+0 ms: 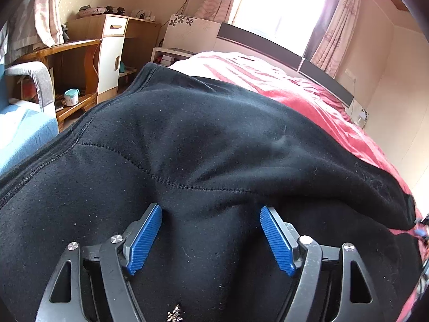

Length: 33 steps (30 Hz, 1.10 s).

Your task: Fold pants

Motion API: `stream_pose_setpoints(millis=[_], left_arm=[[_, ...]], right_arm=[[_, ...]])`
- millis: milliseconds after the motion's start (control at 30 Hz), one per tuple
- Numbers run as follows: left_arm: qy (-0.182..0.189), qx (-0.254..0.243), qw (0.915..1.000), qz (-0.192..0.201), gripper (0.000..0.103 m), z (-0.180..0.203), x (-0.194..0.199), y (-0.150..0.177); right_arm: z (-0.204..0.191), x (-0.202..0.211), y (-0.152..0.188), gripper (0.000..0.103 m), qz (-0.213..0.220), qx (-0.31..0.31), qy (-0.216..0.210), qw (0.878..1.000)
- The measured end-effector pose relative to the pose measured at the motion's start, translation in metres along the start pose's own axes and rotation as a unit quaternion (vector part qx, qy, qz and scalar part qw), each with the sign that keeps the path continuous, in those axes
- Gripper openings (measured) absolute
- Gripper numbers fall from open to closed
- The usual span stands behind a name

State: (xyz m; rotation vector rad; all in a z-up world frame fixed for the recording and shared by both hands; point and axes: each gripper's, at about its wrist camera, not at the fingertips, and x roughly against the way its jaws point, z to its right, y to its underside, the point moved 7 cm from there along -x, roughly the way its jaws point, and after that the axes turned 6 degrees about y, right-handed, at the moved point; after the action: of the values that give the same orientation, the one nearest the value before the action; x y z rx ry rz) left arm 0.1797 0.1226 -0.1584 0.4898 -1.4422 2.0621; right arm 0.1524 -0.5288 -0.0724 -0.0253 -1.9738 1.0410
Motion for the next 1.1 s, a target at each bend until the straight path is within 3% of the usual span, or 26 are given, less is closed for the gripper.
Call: stream_pose_setpoints(millis=[100,333,500,567,933,1033,1100], left_arm=[[-0.009,-0.016,0.9998,-0.007,0.084,0.005,-0.004,0.002],[-0.024,-0.032,0.9991,-0.016,0.086,0.009,-0.008,0.003],[-0.028,-0.035,0.9988,-0.018,0.086,0.009,-0.009,0.003],[-0.030,-0.038,0.9986,-0.020,0.087,0.009,-0.011,0.004],[-0.054,-0.066,0.9946,-0.061,0.090,0.018,-0.013,-0.006],[-0.022,-0.068,0.9958,-0.056,0.082,0.027,-0.005,-0.030],[-0.011,-0.063,0.9972,-0.038,0.082,0.027,0.000,-0.052]], right_arm=[[-0.012,0.003,-0.032,0.039,0.024,0.056,0.008,0.998],[-0.035,-0.048,-0.072,0.039,-0.004,0.081,0.000,0.997],[-0.038,-0.085,-0.074,0.035,-0.025,0.059,-0.012,0.998],[-0.032,-0.093,-0.071,0.018,-0.024,0.040,-0.011,0.999],[-0.022,-0.111,-0.042,0.015,0.007,0.054,-0.001,0.999],[-0.022,-0.114,-0.034,0.015,0.018,0.066,0.005,0.998],[-0.020,-0.116,-0.030,0.015,0.019,0.063,0.001,0.998]])
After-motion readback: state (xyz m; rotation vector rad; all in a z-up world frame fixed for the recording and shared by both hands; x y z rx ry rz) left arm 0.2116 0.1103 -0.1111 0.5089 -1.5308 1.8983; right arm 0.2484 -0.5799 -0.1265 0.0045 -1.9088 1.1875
